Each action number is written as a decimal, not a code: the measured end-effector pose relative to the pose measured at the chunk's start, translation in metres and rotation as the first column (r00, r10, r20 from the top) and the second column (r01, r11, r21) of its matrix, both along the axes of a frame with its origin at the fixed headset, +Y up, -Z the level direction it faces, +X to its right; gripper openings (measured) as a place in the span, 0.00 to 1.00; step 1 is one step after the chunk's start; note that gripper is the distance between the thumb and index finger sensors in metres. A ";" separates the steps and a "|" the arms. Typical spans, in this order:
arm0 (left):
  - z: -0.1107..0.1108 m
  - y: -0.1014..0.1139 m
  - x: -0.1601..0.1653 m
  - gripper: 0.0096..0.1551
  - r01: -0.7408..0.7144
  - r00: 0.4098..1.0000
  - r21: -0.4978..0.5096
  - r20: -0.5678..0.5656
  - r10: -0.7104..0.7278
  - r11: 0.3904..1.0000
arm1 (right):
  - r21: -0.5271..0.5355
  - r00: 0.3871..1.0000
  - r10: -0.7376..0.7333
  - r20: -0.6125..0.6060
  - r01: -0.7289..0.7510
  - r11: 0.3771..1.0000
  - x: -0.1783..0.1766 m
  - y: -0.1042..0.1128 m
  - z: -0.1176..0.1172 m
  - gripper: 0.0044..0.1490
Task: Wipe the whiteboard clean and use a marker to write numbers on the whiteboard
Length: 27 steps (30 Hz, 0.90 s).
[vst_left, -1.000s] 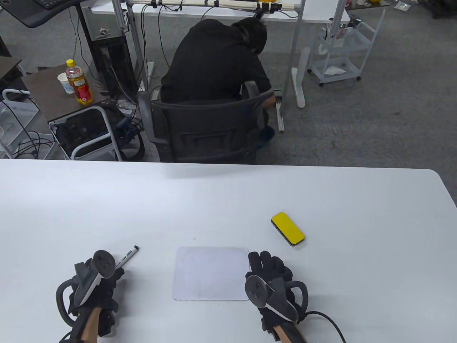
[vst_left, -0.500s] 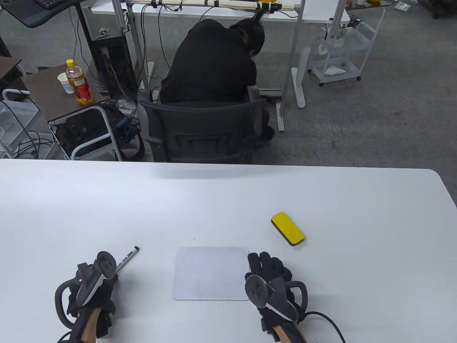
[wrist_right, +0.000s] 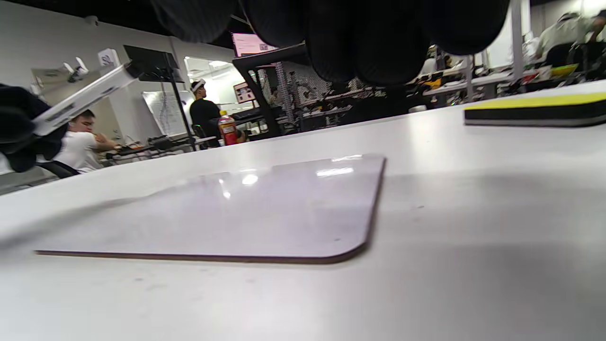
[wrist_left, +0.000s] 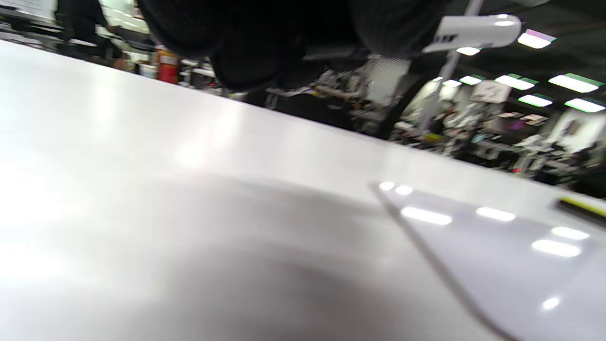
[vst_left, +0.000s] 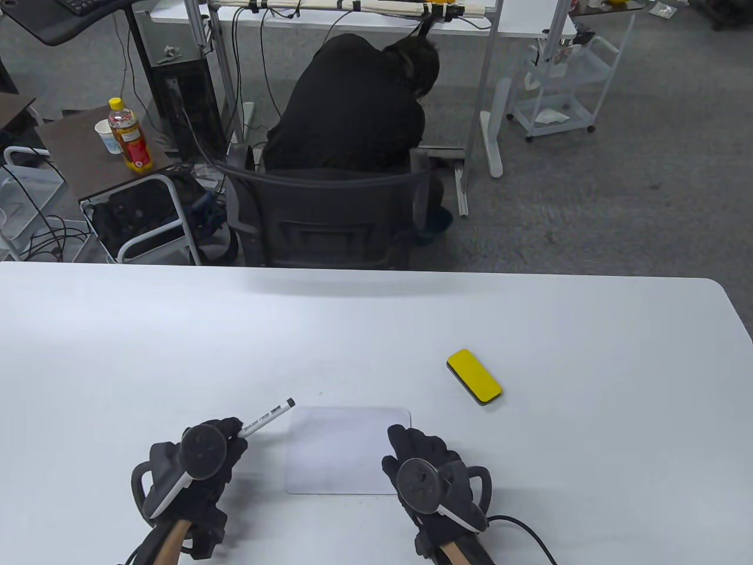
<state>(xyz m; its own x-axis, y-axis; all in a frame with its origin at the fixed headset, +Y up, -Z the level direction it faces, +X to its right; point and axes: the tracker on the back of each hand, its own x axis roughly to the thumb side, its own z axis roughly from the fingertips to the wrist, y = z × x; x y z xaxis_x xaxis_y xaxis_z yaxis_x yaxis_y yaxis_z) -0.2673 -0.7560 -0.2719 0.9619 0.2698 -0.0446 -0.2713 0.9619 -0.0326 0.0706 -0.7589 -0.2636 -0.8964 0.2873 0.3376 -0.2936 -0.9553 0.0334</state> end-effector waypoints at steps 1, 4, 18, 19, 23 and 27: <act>0.002 0.001 0.007 0.28 -0.007 0.999 0.009 0.033 0.006 1.000 | -0.019 1.000 -0.024 -0.018 0.023 1.000 -0.002 -0.001 0.001 0.37; 0.009 0.002 0.026 0.28 -0.078 0.989 0.033 0.132 0.073 0.996 | -0.127 0.986 -0.159 -0.052 0.151 0.980 -0.008 -0.006 0.002 0.38; 0.025 -0.012 0.078 0.27 -0.223 0.861 -0.120 0.440 0.253 0.967 | -0.548 0.633 -0.757 0.161 0.696 0.465 -0.012 -0.038 -0.003 0.36; 0.026 -0.012 0.079 0.27 -0.234 0.856 -0.124 0.444 0.265 0.964 | -0.542 0.625 -0.763 0.165 0.704 0.459 -0.012 -0.037 -0.002 0.34; 0.027 -0.010 0.079 0.28 -0.264 0.854 -0.128 0.429 0.293 0.956 | -0.495 0.580 -0.795 0.180 0.752 0.436 -0.012 -0.035 -0.001 0.31; 0.030 -0.007 0.079 0.34 -0.276 0.874 -0.089 0.391 0.288 0.957 | -0.462 0.483 -0.832 0.273 0.824 0.327 -0.011 -0.037 0.002 0.30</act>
<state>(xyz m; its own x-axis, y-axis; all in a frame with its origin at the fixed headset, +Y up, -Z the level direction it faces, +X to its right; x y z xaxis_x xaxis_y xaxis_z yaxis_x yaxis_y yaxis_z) -0.1887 -0.7629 -0.2421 0.7843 0.5368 0.3110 -0.4896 0.8434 -0.2213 0.0595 -0.7964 -0.2613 -0.0968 0.9910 -0.0927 -0.9194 -0.0534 0.3897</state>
